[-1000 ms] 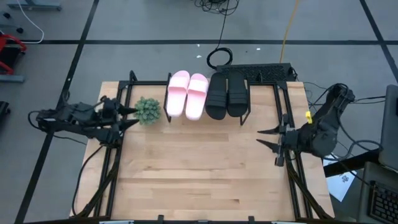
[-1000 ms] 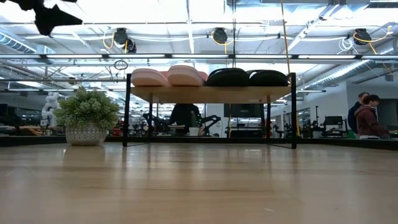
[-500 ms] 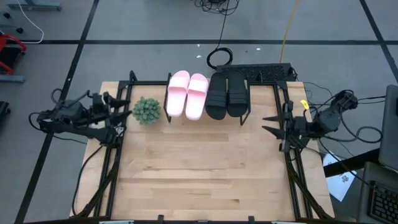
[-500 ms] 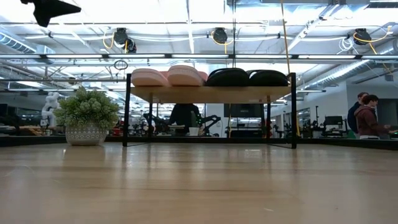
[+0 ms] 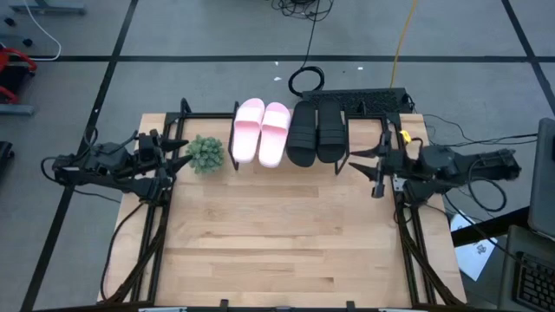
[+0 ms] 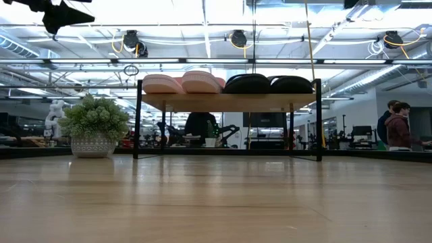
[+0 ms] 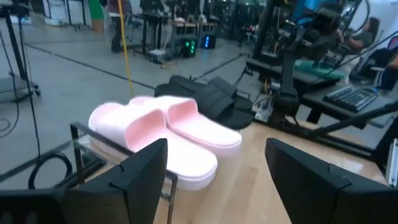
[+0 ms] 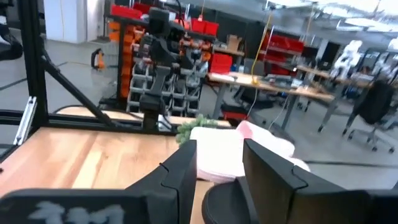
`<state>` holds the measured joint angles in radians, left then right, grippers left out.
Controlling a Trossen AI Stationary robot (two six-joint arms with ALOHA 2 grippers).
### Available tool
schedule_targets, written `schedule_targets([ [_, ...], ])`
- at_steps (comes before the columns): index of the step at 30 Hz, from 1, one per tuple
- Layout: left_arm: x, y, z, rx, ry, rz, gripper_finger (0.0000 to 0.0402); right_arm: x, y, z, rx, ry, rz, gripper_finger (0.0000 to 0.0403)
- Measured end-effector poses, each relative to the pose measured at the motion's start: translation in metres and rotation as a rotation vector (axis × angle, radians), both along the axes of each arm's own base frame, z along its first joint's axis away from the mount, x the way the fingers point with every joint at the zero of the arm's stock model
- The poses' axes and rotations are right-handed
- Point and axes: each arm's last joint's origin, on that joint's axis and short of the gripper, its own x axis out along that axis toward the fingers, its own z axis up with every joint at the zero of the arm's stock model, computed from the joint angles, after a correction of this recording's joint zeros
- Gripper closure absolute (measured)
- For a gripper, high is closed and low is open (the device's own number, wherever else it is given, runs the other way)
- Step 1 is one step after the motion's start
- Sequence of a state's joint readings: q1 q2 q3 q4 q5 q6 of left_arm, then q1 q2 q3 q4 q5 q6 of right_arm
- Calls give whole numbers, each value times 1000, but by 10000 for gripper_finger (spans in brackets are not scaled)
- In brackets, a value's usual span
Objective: Pick and place slides into the shelf
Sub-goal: Return to Home Position
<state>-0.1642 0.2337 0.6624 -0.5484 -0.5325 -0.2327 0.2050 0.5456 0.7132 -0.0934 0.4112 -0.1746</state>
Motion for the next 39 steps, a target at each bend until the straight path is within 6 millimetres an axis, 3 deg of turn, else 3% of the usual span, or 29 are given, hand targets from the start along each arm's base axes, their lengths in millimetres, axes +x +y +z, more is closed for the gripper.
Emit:
schedule_targets([
  [7, 3, -1, -27, -103, 136, -27, 131, 2, -15, -14, 66, 36, 61, 284],
  [14, 1, -2, -41, -93, 51, -66, 131, -19, -15, -39, 130, 11, 81, 284],
  [21, -12, 0, -56, -139, -23, -58, 131, -43, -15, -50, 187, -61, 101, 284],
  [28, 6, -4, -81, -121, 31, -94, 131, -30, -14, -76, 226, 3, 100, 284],
  [39, 5, -3, -84, -84, 52, -90, 131, -23, -14, -94, 192, 40, 98, 284],
])
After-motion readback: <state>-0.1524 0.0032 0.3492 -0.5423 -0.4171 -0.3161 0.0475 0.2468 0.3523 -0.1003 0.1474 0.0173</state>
